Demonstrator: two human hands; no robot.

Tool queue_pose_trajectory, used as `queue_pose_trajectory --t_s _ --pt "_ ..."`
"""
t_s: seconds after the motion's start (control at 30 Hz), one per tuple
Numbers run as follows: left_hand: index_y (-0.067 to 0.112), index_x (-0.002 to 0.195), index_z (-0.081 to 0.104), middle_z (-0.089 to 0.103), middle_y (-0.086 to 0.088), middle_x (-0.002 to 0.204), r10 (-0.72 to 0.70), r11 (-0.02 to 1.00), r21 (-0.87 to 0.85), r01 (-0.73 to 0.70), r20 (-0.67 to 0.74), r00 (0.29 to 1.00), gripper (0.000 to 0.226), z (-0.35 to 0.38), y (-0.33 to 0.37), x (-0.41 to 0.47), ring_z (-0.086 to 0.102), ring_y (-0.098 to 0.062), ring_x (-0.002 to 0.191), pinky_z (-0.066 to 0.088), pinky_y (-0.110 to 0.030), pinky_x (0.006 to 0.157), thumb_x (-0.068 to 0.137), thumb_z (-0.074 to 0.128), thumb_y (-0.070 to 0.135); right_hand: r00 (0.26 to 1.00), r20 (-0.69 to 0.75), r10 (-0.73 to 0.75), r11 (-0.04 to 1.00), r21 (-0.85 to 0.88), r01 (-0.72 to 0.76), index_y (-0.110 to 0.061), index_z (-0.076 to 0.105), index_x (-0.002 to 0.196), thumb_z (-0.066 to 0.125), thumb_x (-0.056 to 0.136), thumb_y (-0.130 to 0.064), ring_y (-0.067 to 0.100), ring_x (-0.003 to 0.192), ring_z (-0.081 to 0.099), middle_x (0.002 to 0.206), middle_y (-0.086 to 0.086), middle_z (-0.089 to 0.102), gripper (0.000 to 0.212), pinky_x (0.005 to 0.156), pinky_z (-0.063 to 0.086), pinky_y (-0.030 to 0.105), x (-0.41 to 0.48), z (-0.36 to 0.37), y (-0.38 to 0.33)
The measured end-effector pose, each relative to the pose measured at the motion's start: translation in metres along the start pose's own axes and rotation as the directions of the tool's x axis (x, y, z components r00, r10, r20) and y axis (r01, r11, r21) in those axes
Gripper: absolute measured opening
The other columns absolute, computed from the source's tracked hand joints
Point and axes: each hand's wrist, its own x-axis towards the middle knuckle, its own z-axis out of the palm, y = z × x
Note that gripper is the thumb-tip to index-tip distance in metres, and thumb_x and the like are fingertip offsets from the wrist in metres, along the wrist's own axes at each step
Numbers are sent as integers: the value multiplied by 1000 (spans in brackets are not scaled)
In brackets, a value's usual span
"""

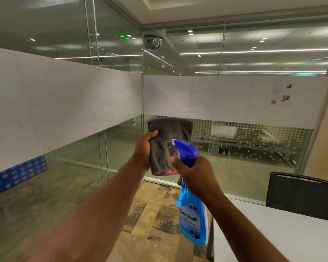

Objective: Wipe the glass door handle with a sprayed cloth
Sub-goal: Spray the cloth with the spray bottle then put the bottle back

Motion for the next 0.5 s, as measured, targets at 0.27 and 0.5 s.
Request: queue_pose_trajectory --t_s 0.27,0.5 --pt "1 130 58 70 -17 113 28 1000 14 -27 -48 998 47 -5 3 5 70 -33 93 58 -41 75 95 63 31 1000 10 11 997 -74 -10 -19 58 79 66 94 -45 -2 46 62 60 -2 65 31 49 45 9 -4 4 2" --pt "6 120 60 70 -13 112 53 999 11 -52 -58 997 32 -5 7 9 68 -32 94 57 -40 77 99 59 29 998 57 21 999 -47 -18 -26 55 81 66 95 -43 -2 47 63 60 -4 63 25 49 45 8 -5 3 8"
